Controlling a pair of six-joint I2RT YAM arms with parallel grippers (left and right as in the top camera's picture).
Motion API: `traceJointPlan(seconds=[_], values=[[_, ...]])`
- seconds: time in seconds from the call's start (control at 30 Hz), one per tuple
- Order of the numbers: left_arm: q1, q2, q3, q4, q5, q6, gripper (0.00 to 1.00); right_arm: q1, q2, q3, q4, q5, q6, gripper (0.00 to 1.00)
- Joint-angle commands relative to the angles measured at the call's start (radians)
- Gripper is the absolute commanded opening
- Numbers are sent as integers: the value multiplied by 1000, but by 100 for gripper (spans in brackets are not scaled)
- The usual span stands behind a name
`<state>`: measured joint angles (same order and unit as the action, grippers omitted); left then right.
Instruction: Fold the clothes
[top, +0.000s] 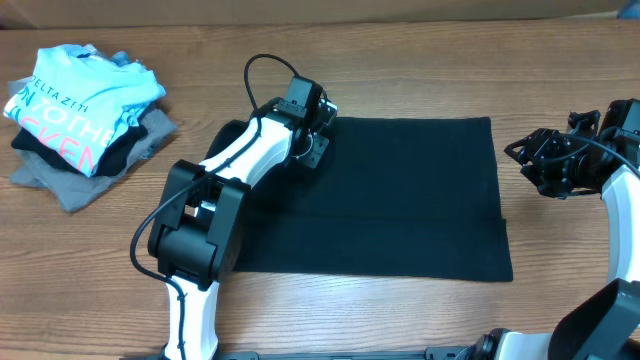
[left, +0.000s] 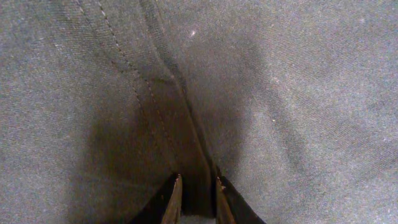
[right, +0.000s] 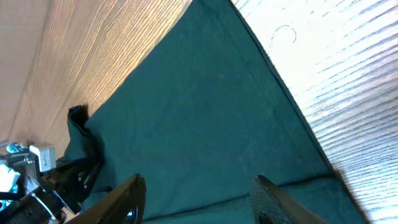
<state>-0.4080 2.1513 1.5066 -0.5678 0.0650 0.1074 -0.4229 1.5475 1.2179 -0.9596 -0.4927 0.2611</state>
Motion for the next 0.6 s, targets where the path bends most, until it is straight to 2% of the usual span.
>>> traceJointPlan(seconds=[0.0, 0.03, 0.07, 0.27, 0.43, 0.57], values=[[-5, 38, 36, -13, 2, 0, 25, 3, -16, 27, 5, 2, 0, 57], [-5, 38, 45, -19, 2, 0, 30, 3, -16, 27, 5, 2, 0, 57], [-5, 38, 53, -26, 2, 0, 31, 3, -16, 27, 5, 2, 0, 57], [-5, 38, 61, -50, -26, 1, 4, 3, -16, 27, 3, 2, 0, 57], [-3, 28, 75, -103, -87, 0, 4, 3, -16, 27, 5, 2, 0, 57], [2, 2, 150, -188, -145, 1, 4, 3, -16, 27, 34, 2, 0, 57]])
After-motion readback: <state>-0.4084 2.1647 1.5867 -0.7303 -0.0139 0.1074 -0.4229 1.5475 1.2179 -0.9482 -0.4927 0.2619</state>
